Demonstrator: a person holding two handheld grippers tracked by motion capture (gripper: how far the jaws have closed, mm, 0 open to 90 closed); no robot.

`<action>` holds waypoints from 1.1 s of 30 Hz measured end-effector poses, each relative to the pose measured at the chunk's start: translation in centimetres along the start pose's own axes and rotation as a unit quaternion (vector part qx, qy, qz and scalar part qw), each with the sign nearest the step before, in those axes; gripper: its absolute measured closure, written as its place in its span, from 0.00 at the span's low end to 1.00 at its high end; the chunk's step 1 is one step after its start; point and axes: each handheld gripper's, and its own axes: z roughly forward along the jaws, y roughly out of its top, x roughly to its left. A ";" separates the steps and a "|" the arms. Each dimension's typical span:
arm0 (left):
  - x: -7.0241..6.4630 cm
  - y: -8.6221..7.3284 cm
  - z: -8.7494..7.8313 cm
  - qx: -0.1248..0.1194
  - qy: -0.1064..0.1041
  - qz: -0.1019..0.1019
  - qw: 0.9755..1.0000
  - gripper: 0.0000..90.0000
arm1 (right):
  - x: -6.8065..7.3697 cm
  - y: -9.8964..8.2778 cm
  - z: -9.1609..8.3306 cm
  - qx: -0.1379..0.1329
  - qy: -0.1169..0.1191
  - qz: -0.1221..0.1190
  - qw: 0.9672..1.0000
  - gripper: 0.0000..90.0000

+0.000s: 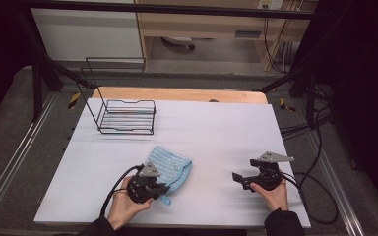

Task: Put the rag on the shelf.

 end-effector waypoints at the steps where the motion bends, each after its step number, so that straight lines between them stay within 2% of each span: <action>1: -0.2 0.2 0.3 -0.001 -0.004 -0.003 1.000 0.94 | 0.0 0.0 0.0 0.000 0.000 0.000 1.000 0.02; 5: -1.1 0.7 2.1 0.002 -0.006 -0.004 1.000 0.93 | 0.0 0.0 -0.1 -0.001 0.002 0.001 1.000 0.02; 8: -1.1 0.5 2.8 0.005 -0.006 -0.004 1.000 0.91 | 0.1 0.0 -0.1 -0.001 0.003 0.000 1.000 0.02; 10: -1.0 0.5 2.5 -0.002 -0.009 -0.006 1.000 0.84 | 0.1 0.0 0.0 0.000 0.005 -0.002 1.000 0.03; 11: -1.0 0.5 2.2 -0.007 -0.015 -0.007 1.000 0.84 | 0.1 0.0 0.0 0.000 0.005 -0.002 1.000 0.03; 13: -0.8 0.6 1.2 -0.013 -0.016 -0.004 1.000 0.69 | 0.1 0.0 -0.1 -0.001 0.006 0.001 1.000 0.03; 14: -0.7 0.7 0.7 -0.022 -0.016 -0.007 1.000 0.69 | 0.1 0.0 -0.1 -0.001 0.006 0.001 1.000 0.03; 16: 0.0 0.8 -0.6 -0.027 -0.010 -0.005 1.000 0.59 | 0.2 0.0 0.0 -0.002 0.008 0.003 1.000 0.03; 19: 1.4 0.6 -2.2 -0.042 0.024 -0.010 0.999 0.55 | 0.2 0.0 0.1 -0.001 0.010 0.005 1.000 0.04; 22: 3.4 0.2 -3.2 -0.040 0.049 -0.032 0.997 0.54 | 0.5 0.1 0.2 -0.003 0.013 0.009 1.000 0.06; 25: 5.1 -0.6 -3.4 -0.022 0.066 -0.052 0.996 0.53 | 1.1 0.5 0.5 -0.007 0.012 0.007 1.000 0.08; 27: 5.7 -1.0 -3.3 -0.015 0.070 -0.061 0.996 0.52 | 1.9 1.0 1.0 -0.007 0.013 0.008 1.000 0.10; 29: 5.9 -1.3 -3.0 -0.005 0.071 -0.062 0.996 0.52 | 2.9 1.5 1.6 -0.006 0.011 0.010 1.000 0.12; 33: 6.1 -2.0 -2.2 0.012 0.070 -0.061 0.996 0.52 | 5.3 2.7 3.3 0.000 0.014 0.001 1.000 0.15</action>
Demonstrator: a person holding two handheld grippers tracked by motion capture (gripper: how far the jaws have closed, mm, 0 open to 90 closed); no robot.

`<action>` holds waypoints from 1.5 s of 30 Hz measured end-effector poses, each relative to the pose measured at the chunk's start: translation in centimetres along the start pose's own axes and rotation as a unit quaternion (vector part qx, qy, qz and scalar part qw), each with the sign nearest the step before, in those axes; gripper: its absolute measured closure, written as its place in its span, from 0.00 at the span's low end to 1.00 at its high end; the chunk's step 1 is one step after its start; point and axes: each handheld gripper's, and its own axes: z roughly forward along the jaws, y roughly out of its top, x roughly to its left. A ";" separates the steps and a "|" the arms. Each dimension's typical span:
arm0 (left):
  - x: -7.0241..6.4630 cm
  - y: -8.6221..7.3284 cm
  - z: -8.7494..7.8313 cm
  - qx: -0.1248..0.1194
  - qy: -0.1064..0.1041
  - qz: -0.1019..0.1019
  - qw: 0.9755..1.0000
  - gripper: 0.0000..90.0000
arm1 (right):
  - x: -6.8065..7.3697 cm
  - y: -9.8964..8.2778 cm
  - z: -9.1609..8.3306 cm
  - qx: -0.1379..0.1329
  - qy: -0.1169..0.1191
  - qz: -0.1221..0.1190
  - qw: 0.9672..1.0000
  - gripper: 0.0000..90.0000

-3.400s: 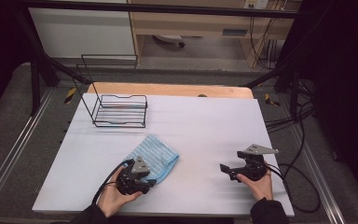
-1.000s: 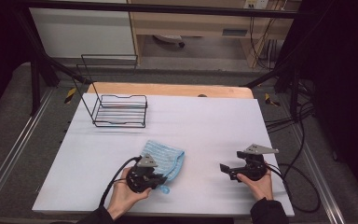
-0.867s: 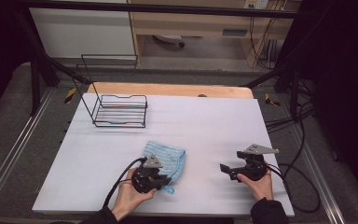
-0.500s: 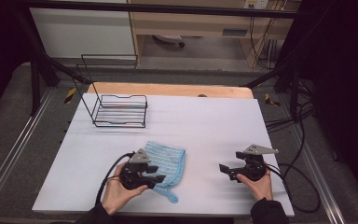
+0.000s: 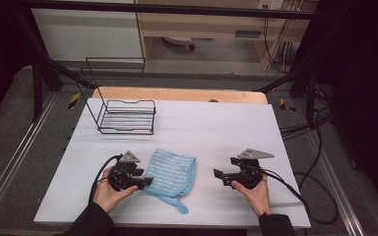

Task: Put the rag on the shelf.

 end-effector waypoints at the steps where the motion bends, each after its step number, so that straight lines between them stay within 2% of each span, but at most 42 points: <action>1: 0.2 -0.2 0.2 0.005 -0.008 -0.003 1.000 0.52 | 0.6 0.3 0.5 0.002 0.004 -0.003 1.000 0.16; 5: 0.3 -0.4 0.2 0.006 -0.017 -0.004 1.000 0.63 | 3.2 1.1 2.6 0.014 0.023 -0.011 1.000 0.19; 6: 0.3 -0.5 0.3 0.007 -0.019 -0.004 1.000 0.63 | 3.2 1.1 2.6 0.014 0.023 -0.011 1.000 0.19; 7: 0.3 -0.7 0.4 0.008 -0.025 -0.006 1.000 0.69 | 4.6 1.3 4.0 0.029 0.031 -0.015 0.999 0.23; 9: 0.4 -0.8 0.3 0.010 -0.027 -0.003 1.000 0.73 | 4.9 1.3 4.5 0.035 0.030 -0.018 0.999 0.23; 10: 0.3 -0.8 0.2 0.012 -0.029 -0.002 0.999 0.76 | 5.8 1.2 5.8 0.049 0.032 -0.019 0.998 0.29; 12: 0.2 -0.9 0.1 0.015 -0.032 -0.001 0.999 0.81 | 6.2 1.0 6.7 0.057 0.029 -0.018 0.998 0.33; 14: 0.1 -1.1 0.2 0.014 -0.032 0.000 0.999 0.85 | 6.3 0.8 6.9 0.058 0.031 -0.017 0.998 0.37; 16: 0.0 -1.1 0.2 0.016 -0.034 -0.002 0.999 0.88 | 6.4 0.4 7.5 0.069 0.021 -0.013 0.997 0.42; 20: -0.1 -1.1 0.2 0.018 -0.032 -0.015 0.999 0.92 | 6.5 0.1 7.8 0.074 0.020 -0.006 0.997 0.48; 21: -0.1 -1.1 0.1 0.018 -0.031 -0.017 0.999 0.93 | 6.5 0.0 8.0 0.072 0.024 -0.004 0.997 0.55; 22: 0.0 -1.1 0.1 0.019 -0.030 -0.020 0.999 0.93 | 6.5 0.0 8.0 0.072 0.024 -0.004 0.997 0.55; 25: -0.1 -1.2 -0.2 0.019 -0.028 -0.024 0.999 0.93 | 6.5 0.0 8.3 0.071 0.035 0.007 0.997 0.68; 26: -0.2 -1.3 -0.3 0.017 -0.026 -0.023 0.999 0.94 | 6.4 0.2 8.5 0.070 0.044 0.011 0.997 0.75; 27: -0.3 -1.4 -0.3 0.014 -0.025 -0.025 0.999 0.94 | 6.4 0.2 8.5 0.070 0.044 0.011 0.997 0.75; 28: -0.4 -1.5 -0.4 0.014 -0.020 -0.023 0.999 0.93 | 6.2 0.3 8.6 0.068 0.052 0.015 0.996 0.82; 30: -0.6 -1.7 -0.6 0.011 -0.020 -0.027 0.999 0.93 | 6.1 0.6 8.8 0.066 0.059 0.013 0.996 0.84; 36: -0.9 -2.7 -1.3 0.000 -0.012 -0.031 0.999 0.92 | 6.3 1.4 9.9 0.068 0.071 -0.009 0.995 0.87; 39: -1.0 -3.3 -1.5 -0.014 -0.009 -0.032 0.999 0.92 | 6.5 1.5 10.0 0.070 0.072 -0.013 0.995 0.86; 41: -0.9 -3.3 -1.4 -0.016 -0.009 -0.033 0.999 0.90 | 6.5 1.5 9.9 0.073 0.067 -0.019 0.995 0.82; 43: -0.9 -3.2 -1.3 -0.015 -0.007 -0.026 1.000 0.87 | 6.5 1.5 9.7 0.074 0.060 -0.025 0.995 0.74; 45: -0.9 -3.2 -1.5 -0.018 -0.004 -0.019 1.000 0.85 | 6.5 1.5 9.6 0.074 0.058 -0.026 0.995 0.70</action>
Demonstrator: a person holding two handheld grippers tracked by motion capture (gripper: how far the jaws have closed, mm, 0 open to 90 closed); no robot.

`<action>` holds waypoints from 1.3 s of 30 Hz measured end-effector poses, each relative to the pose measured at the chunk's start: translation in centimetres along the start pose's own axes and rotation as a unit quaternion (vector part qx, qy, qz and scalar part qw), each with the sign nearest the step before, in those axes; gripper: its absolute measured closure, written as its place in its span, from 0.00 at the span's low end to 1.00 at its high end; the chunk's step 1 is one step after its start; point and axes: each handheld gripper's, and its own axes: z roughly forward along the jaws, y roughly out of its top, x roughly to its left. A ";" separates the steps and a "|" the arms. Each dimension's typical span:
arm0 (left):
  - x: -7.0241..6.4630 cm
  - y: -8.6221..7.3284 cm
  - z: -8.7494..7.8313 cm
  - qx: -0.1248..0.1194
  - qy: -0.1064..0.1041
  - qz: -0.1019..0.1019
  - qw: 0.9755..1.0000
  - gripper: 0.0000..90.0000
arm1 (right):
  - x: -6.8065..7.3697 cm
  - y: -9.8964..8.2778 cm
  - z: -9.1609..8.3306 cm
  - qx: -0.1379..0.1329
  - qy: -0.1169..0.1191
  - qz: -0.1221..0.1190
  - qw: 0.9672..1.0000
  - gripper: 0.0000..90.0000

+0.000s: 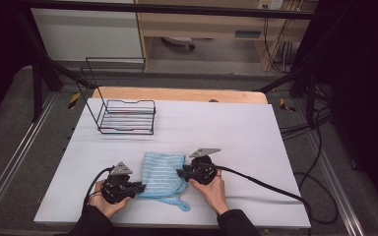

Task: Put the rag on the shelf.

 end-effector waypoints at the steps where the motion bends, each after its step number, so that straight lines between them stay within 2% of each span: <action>1: 0.0 0.1 -0.1 -0.002 0.000 0.003 1.000 0.79 | 0.0 0.1 -0.3 -0.009 -0.009 -0.010 1.000 0.58; 2: 0.1 0.1 -0.3 -0.004 0.001 0.007 1.000 0.77 | -0.1 0.2 -0.6 -0.015 -0.012 -0.012 1.000 0.52; 3: 0.1 0.2 -0.4 -0.003 0.004 0.012 1.000 0.77 | -0.1 0.2 -0.6 -0.015 -0.012 -0.012 1.000 0.52; 4: 0.3 0.4 -0.5 -0.001 0.004 0.015 1.000 0.70 | -0.4 0.3 -1.1 -0.022 -0.010 -0.012 1.000 0.41; 9: 1.0 1.1 -1.0 -0.007 0.009 0.019 1.000 0.49 | -1.6 0.3 -2.7 -0.036 -0.009 -0.012 0.999 0.19; 11: 1.2 1.5 -1.1 -0.012 0.008 0.019 1.000 0.46 | -1.9 0.2 -3.0 -0.037 -0.010 -0.010 0.999 0.16; 13: 1.4 1.8 -1.2 -0.015 0.007 0.019 1.000 0.37 | -2.5 0.0 -3.8 -0.042 -0.013 -0.009 0.999 0.11; 14: 1.5 2.0 -1.2 -0.017 0.007 0.022 1.000 0.37 | -2.5 0.0 -3.8 -0.042 -0.013 -0.009 0.999 0.11; 17: 1.8 2.4 -1.4 -0.019 0.003 0.024 1.000 0.27 | -3.3 -0.5 -4.7 -0.043 -0.019 -0.015 0.999 0.06; 20: 2.1 2.9 -1.4 -0.019 -0.001 0.029 0.999 0.22 | -3.7 -0.8 -5.1 -0.041 -0.021 -0.015 0.999 0.06; 27: 2.7 4.8 -1.2 -0.022 0.006 0.035 0.999 0.11 | -4.6 -1.8 -6.3 -0.053 -0.018 -0.009 0.998 0.04; 33: 2.9 6.5 -0.6 -0.025 0.013 0.041 0.999 0.09 | -5.1 -2.5 -6.9 -0.052 -0.024 0.000 0.998 0.03; 39: 3.4 8.1 0.4 -0.032 0.024 0.031 0.999 0.10 | -5.2 -2.8 -7.5 -0.055 -0.027 0.001 0.998 0.03</action>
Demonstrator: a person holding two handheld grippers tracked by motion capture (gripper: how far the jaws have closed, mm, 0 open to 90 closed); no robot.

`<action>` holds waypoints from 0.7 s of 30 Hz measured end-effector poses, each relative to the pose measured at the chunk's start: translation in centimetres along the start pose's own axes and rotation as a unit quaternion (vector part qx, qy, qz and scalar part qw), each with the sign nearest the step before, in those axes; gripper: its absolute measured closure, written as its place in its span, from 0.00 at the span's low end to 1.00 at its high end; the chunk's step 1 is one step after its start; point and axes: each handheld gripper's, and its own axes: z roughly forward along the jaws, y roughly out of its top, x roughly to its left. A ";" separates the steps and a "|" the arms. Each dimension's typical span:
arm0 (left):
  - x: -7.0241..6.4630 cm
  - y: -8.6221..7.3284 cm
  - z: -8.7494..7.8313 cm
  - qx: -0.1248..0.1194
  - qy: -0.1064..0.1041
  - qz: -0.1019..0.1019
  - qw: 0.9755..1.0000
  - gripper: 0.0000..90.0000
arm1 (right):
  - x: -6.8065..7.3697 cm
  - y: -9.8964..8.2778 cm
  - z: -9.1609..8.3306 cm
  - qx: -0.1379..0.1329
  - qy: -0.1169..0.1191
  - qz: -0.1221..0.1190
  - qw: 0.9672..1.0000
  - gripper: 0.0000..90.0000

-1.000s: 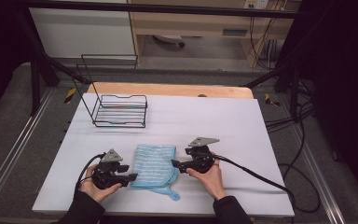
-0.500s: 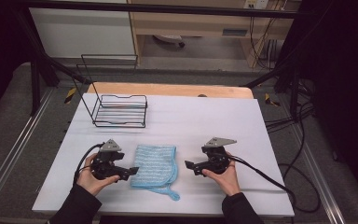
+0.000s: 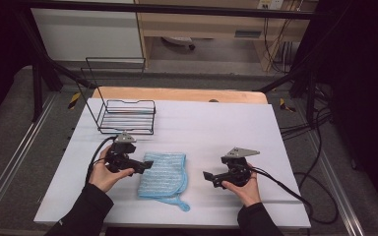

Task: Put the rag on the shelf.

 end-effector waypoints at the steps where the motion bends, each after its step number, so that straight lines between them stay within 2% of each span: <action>1: 0.1 0.2 0.2 0.002 0.004 0.001 1.000 0.12 | 0.0 0.0 -0.1 0.000 0.000 0.001 1.000 0.02; 5: 0.6 0.5 1.2 0.000 0.025 -0.001 1.000 0.17 | 0.0 0.0 -0.2 0.000 -0.001 -0.001 1.000 0.02; 9: 1.4 0.2 2.2 0.002 0.028 -0.021 0.999 0.24 | 0.1 0.0 -0.1 0.003 0.000 0.003 1.000 0.02; 13: 2.0 -0.4 3.2 0.023 0.033 -0.030 0.999 0.32 | 0.0 -0.1 0.1 0.009 -0.001 0.004 1.000 0.02; 15: 2.2 -0.6 3.6 0.034 0.030 -0.036 0.998 0.37 | 0.0 -0.2 0.1 0.008 -0.001 0.000 1.000 0.02; 16: 2.2 -0.8 3.6 0.031 0.028 -0.040 0.998 0.39 | 0.1 -0.2 0.1 0.008 -0.001 0.002 1.000 0.02; 18: 2.3 -1.0 3.9 0.037 0.022 -0.042 0.998 0.48 | 0.1 -0.2 0.2 0.009 0.001 0.001 1.000 0.03; 20: 2.5 -1.2 4.1 0.045 0.022 -0.041 0.998 0.51 | 0.1 -0.2 0.2 0.008 0.000 0.001 1.000 0.03; 21: 2.6 -1.4 4.2 0.046 0.017 -0.047 0.998 0.53 | 0.1 -0.2 0.2 0.009 0.000 0.002 1.000 0.03</action>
